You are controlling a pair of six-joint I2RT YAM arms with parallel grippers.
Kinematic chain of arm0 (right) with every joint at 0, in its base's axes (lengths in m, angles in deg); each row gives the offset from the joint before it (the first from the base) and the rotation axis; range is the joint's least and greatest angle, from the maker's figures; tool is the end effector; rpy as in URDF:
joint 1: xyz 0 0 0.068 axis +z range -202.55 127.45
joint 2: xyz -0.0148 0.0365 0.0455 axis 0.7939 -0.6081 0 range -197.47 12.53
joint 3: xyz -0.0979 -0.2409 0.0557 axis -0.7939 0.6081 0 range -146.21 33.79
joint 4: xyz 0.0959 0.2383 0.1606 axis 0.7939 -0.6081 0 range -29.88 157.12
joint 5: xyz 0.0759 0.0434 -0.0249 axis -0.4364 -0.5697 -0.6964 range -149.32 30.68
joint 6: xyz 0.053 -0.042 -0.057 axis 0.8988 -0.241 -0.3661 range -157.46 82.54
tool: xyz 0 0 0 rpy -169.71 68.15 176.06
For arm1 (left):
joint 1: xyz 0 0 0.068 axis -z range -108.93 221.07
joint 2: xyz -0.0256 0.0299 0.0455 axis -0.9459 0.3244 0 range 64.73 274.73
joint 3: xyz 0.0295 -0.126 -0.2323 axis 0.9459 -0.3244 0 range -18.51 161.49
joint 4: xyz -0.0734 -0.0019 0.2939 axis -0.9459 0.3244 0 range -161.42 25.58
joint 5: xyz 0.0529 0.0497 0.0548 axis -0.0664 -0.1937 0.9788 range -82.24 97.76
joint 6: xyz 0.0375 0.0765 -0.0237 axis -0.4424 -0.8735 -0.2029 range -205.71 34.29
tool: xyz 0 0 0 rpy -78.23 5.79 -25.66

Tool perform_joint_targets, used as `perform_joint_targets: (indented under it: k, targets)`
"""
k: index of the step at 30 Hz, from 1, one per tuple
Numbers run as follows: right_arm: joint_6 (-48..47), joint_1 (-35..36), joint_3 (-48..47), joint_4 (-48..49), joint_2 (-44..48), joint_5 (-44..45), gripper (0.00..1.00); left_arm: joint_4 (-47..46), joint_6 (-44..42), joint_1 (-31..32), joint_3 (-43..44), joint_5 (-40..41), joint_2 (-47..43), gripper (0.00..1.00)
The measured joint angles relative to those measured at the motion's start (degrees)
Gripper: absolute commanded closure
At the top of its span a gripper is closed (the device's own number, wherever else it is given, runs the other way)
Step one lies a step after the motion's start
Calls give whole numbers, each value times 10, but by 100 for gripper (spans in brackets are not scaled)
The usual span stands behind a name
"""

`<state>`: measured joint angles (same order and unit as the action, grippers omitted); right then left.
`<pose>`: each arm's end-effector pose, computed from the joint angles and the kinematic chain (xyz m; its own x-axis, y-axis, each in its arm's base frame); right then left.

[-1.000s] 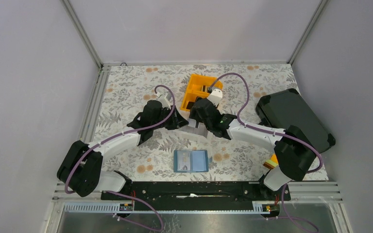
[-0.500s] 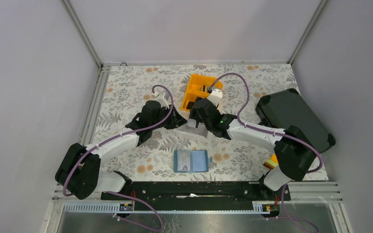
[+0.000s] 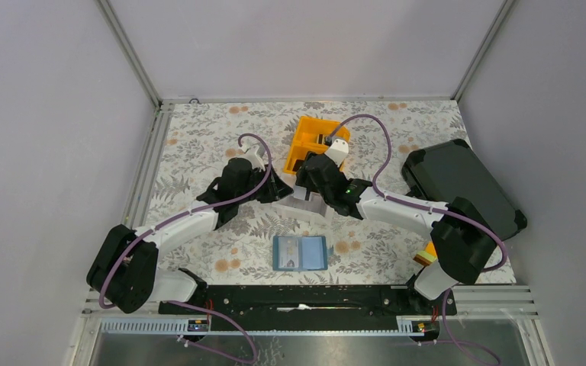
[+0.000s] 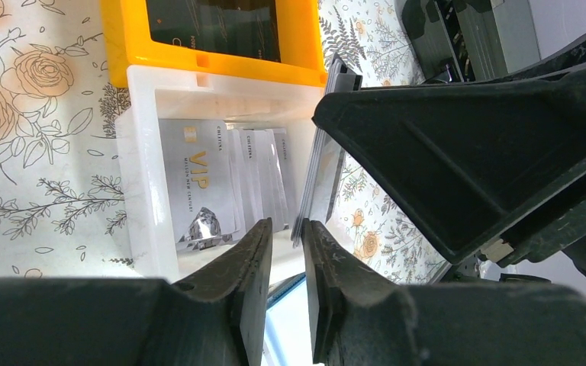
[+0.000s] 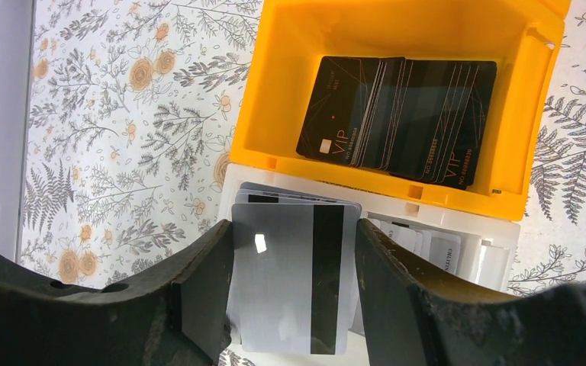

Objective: Put the credit cards into the card holder
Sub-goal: Pick up the credit card from the storage box.

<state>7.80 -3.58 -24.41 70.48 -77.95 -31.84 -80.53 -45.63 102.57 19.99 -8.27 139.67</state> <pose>0.3058 0.2962 0.1972 -0.5105 0.3732 -0.7747 -0.0589 0.8836 0.4646 0.2906 -0.2035 0.1696 -0.7576 -0.2614 -0.5981 0.2923 0.6834 -0.6690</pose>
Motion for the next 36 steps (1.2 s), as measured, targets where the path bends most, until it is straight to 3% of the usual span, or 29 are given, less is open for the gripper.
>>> perform_joint_targets:
  k: [19,22,28,32,36]
  targets:
    - [0,-1,12,7,0,-17,72,-20,-5,-5,-17,-29,0,78]
    - [0,-1,13,13,0,-22,73,-26,-6,-5,-17,-39,0,82]
    - [0,-3,14,20,0,-30,73,-34,-5,-7,-17,-52,0,100]
    - [-1,-4,15,23,0,-31,67,-39,-4,-8,-20,-54,0,100]
    - [-2,-4,17,25,0,-31,53,-48,-3,-8,-25,-55,1,100]
